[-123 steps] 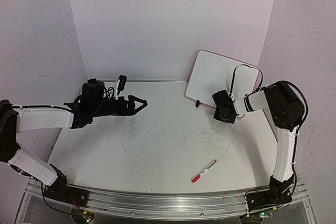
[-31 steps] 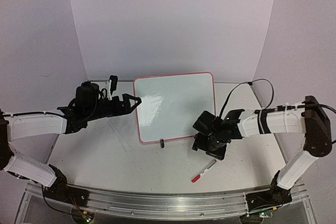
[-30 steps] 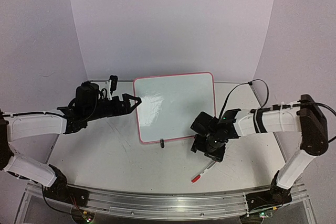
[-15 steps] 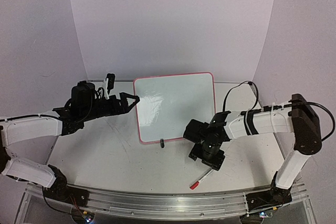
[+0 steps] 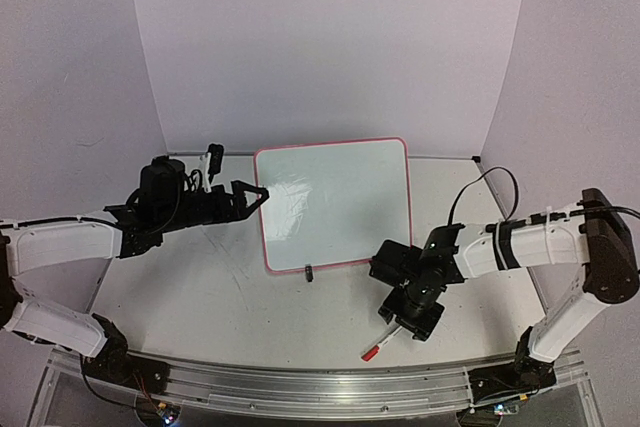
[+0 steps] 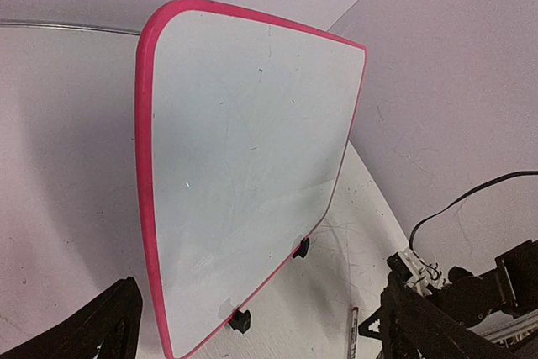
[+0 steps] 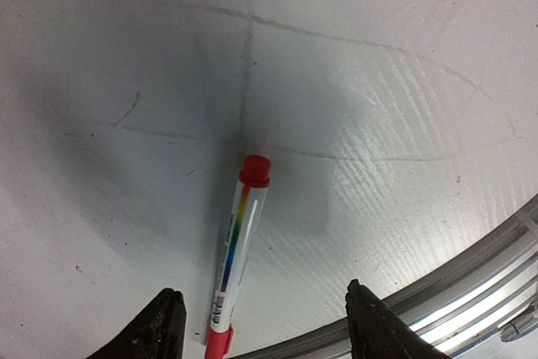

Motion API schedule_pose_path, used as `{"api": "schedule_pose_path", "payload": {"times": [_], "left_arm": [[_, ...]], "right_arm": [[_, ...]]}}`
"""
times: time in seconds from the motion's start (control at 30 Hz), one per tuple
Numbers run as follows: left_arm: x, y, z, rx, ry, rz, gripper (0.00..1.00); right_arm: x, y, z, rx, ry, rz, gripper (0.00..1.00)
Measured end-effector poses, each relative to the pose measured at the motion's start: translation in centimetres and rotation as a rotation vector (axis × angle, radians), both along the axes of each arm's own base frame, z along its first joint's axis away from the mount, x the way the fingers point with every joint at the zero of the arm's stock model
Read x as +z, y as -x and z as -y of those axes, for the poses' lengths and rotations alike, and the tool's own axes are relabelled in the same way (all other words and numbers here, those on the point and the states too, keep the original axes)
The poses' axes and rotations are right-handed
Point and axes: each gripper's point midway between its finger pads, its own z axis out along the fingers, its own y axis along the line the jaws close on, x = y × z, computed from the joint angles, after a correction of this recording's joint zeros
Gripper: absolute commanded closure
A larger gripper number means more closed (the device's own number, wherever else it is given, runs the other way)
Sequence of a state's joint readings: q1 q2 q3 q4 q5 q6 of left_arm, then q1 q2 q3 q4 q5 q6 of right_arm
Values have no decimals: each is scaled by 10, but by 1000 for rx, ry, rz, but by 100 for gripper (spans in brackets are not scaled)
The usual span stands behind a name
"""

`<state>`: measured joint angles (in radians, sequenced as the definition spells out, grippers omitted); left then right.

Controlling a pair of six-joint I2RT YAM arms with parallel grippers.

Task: Write a sentence on the whiteboard
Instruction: Pick up the whiteboard marker from the center of the board.

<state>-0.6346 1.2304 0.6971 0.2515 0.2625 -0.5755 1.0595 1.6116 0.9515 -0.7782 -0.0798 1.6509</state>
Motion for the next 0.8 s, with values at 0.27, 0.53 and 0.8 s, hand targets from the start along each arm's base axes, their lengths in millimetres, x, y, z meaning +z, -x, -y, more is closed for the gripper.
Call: {"api": "schedule_pose_path", "payload": {"times": [0.27, 0.53, 0.8], "left_arm": [[-5, 5, 1, -20, -10, -23, 1], [-7, 10, 6, -42, -12, -33, 1], [-8, 21, 15, -75, -16, -41, 4]], "right_arm": [[-19, 1, -19, -42, -45, -47, 55], [-27, 4, -22, -75, -42, -76, 90], [-26, 0, -26, -77, -48, -67, 100]]}}
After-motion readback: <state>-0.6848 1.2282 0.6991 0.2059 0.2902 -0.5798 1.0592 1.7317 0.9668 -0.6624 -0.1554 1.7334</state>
